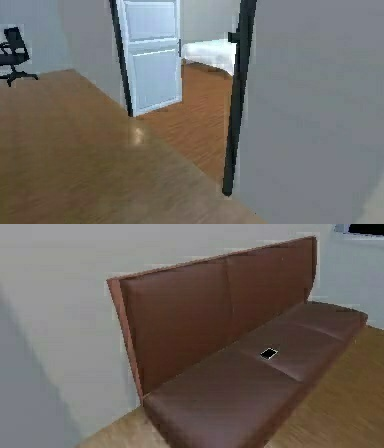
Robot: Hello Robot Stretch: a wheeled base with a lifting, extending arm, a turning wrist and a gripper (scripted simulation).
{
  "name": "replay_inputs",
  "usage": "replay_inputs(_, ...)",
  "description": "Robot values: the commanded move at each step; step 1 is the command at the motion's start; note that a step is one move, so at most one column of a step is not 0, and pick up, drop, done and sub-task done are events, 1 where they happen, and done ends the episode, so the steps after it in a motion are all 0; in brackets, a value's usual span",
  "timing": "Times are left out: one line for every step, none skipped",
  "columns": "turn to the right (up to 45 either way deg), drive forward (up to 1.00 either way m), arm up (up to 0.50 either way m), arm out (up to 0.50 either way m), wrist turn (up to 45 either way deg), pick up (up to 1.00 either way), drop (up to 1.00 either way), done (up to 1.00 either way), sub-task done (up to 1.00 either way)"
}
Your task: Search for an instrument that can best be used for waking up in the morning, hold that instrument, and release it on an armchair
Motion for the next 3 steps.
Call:
replay_inputs(0.0, 1.0, 0.0, 0.0, 0.0, 0.0, 0.0, 0.0, 0.0)
replay_inputs(0.0, 0.2, 0.0, 0.0, 0.0, 0.0, 0.0, 0.0, 0.0)
replay_inputs(6.0, 0.0, 0.0, 0.0, 0.0, 0.0, 0.0, 0.0, 0.0)
